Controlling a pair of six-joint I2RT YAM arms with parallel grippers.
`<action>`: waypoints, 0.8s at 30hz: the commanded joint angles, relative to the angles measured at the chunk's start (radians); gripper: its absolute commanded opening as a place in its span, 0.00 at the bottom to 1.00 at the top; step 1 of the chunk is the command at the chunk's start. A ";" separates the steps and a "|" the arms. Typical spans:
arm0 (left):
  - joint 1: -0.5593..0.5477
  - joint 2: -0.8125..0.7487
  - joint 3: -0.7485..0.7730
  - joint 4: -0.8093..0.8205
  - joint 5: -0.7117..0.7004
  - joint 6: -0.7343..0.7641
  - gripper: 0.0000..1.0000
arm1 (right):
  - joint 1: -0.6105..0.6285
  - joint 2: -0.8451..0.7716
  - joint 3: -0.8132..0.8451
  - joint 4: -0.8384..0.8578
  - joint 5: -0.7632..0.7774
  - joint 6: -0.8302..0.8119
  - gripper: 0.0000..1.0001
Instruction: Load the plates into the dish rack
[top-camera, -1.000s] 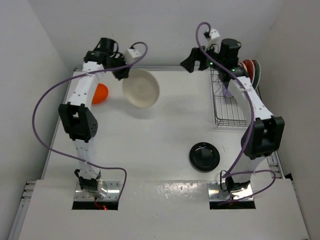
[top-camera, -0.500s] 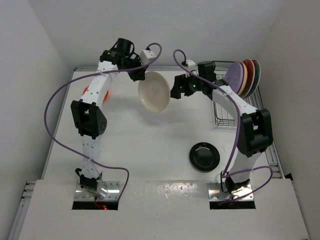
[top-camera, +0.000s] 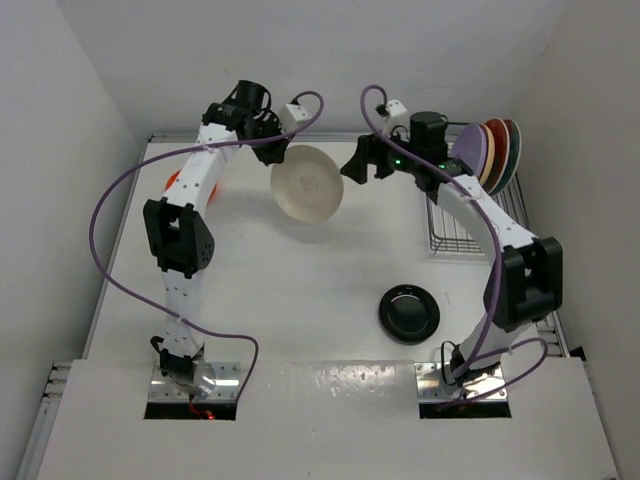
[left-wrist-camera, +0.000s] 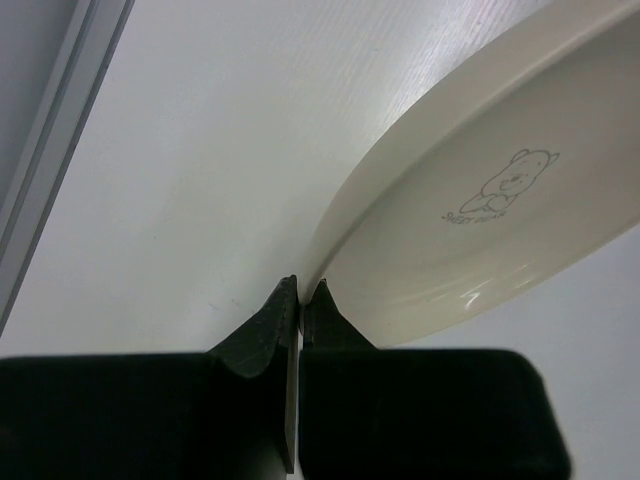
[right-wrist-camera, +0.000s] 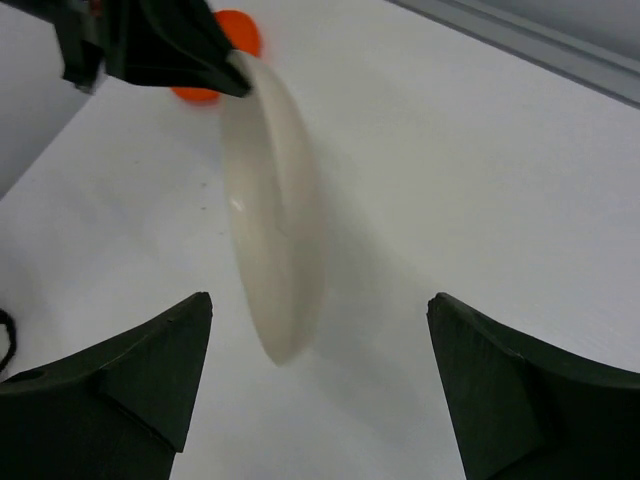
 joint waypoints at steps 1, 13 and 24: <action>0.001 -0.019 0.061 0.025 0.108 -0.020 0.00 | 0.087 0.127 0.075 -0.008 -0.031 0.025 0.87; 0.039 -0.047 0.052 0.025 0.069 -0.084 0.83 | 0.104 0.166 0.149 0.092 0.084 0.078 0.00; 0.183 -0.090 -0.075 0.183 -0.390 -0.242 1.00 | -0.167 0.061 0.213 0.016 0.833 -0.189 0.00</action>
